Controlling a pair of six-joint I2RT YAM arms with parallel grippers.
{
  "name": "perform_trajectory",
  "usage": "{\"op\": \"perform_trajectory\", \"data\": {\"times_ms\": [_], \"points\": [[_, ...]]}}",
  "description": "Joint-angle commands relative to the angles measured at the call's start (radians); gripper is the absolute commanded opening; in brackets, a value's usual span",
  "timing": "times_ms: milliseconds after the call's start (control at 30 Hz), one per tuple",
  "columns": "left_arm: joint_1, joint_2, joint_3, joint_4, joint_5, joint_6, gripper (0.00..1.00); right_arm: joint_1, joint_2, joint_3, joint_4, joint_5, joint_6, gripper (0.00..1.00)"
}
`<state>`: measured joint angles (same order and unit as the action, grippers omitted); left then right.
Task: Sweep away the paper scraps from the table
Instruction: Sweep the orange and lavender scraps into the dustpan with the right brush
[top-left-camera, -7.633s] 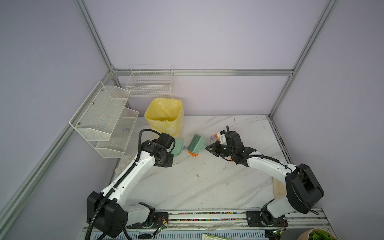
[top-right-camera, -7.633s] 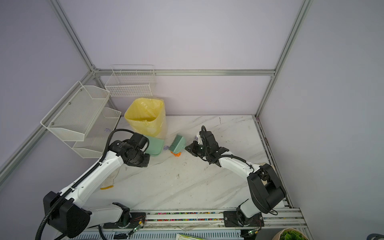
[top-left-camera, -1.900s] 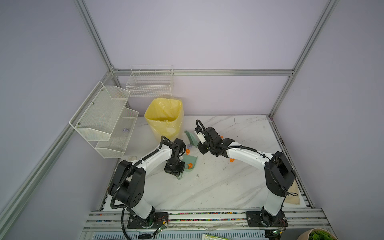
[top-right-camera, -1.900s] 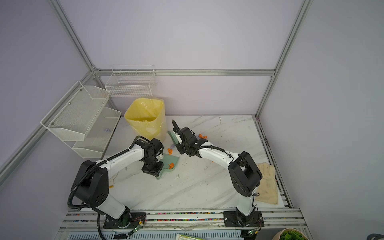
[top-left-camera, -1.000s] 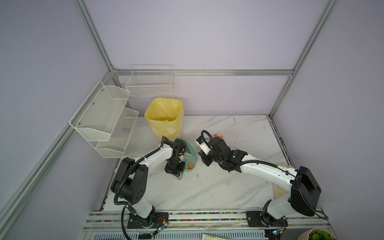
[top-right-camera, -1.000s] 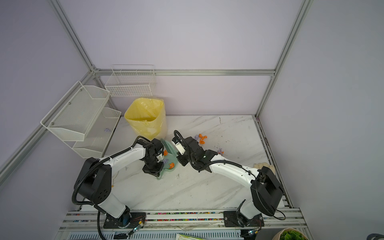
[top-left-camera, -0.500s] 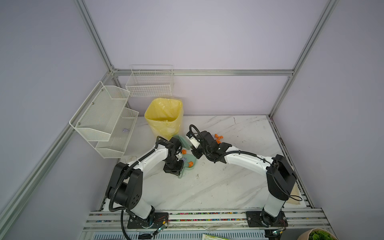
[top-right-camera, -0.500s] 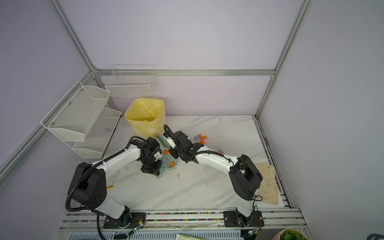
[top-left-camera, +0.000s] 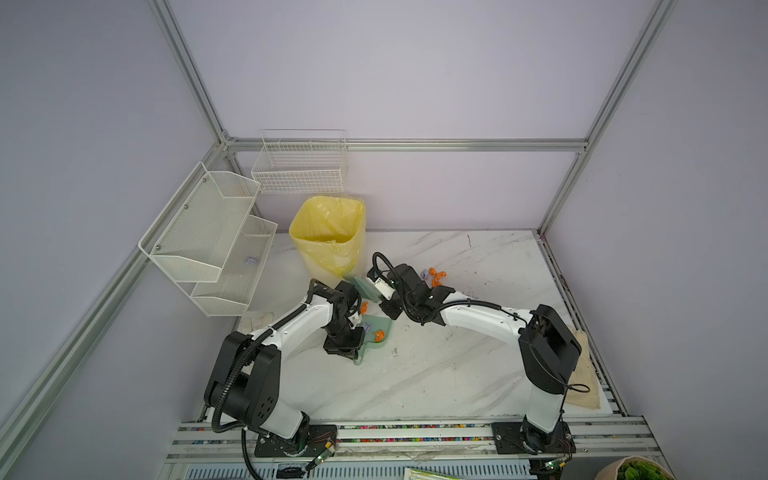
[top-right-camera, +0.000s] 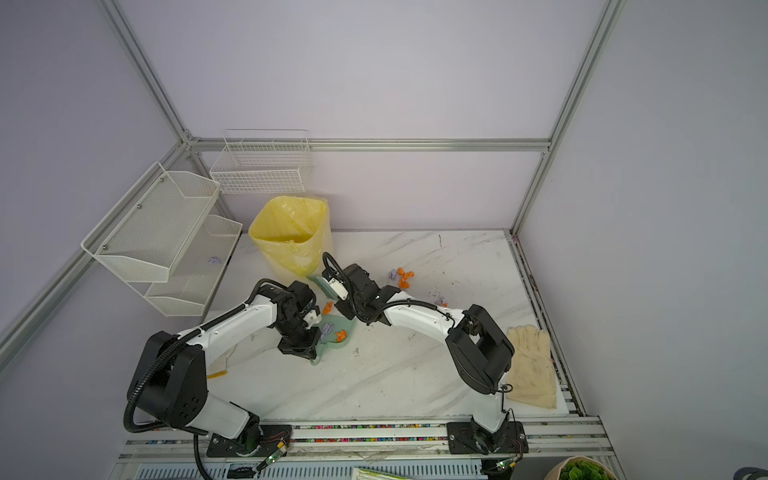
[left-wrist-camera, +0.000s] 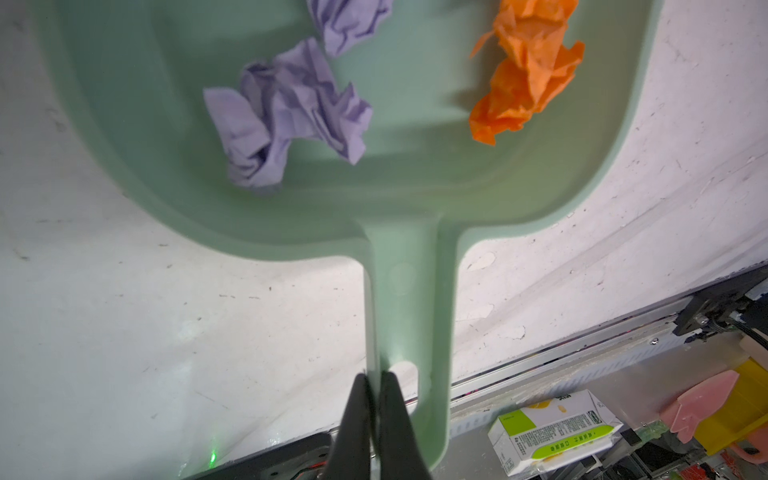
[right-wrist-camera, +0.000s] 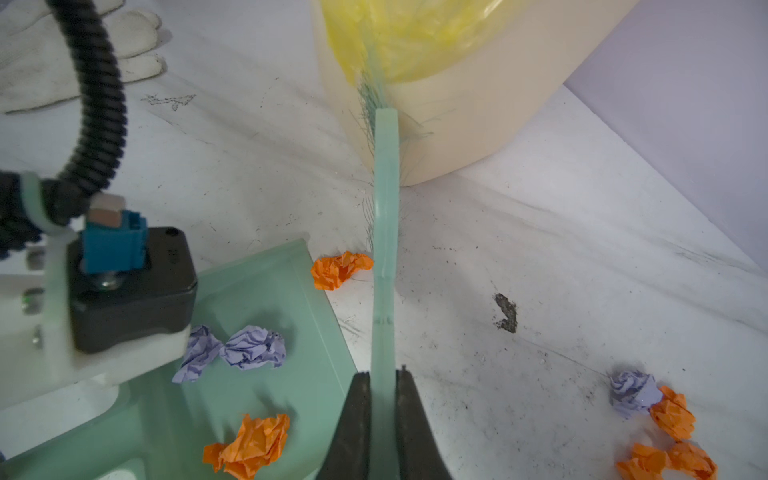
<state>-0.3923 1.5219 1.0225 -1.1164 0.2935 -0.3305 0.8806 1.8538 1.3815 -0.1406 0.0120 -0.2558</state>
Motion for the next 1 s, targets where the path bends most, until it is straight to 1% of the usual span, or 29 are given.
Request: {"op": "perform_trajectory", "data": {"times_ms": [0, 167, 267, 400, 533, 767, 800, 833, 867, 933, 967], "points": [[0.008, -0.008, -0.021, 0.003, 0.026, -0.012, 0.00, -0.002, -0.009, -0.006, 0.019, -0.024, -0.053, 0.00], [0.036, -0.001, -0.004, -0.014, 0.025, 0.009, 0.00, -0.002, -0.033, -0.054, 0.001, -0.057, -0.099, 0.00], [0.050, 0.010, 0.006, -0.020, 0.023, 0.020, 0.00, -0.002, -0.040, -0.060, -0.034, -0.096, -0.135, 0.00], [0.055, 0.036, 0.026, -0.032, 0.017, 0.034, 0.00, -0.002, -0.071, -0.083, -0.057, -0.154, -0.150, 0.00], [0.058, 0.054, 0.041, -0.039, 0.008, 0.043, 0.00, -0.002, -0.139, -0.145, -0.053, -0.237, -0.193, 0.00], [0.061, 0.076, 0.070, -0.048, -0.019, 0.054, 0.00, -0.002, -0.277, -0.230, -0.071, -0.339, -0.189, 0.00], [0.061, 0.080, 0.073, -0.047, -0.023, 0.056, 0.00, -0.002, -0.294, -0.245, -0.064, -0.322, -0.185, 0.00], [0.061, 0.084, 0.078, -0.048, -0.028, 0.055, 0.00, -0.002, -0.311, -0.260, -0.055, -0.281, -0.169, 0.00], [0.061, 0.087, 0.084, -0.044, -0.032, 0.056, 0.00, -0.001, -0.321, -0.270, -0.043, -0.245, -0.130, 0.00], [0.061, 0.078, 0.095, -0.035, -0.068, 0.043, 0.00, -0.002, -0.335, -0.270, -0.062, -0.161, -0.089, 0.00], [0.060, 0.065, 0.101, -0.029, -0.092, 0.036, 0.00, -0.002, -0.347, -0.269, -0.068, -0.141, -0.063, 0.00]]}}
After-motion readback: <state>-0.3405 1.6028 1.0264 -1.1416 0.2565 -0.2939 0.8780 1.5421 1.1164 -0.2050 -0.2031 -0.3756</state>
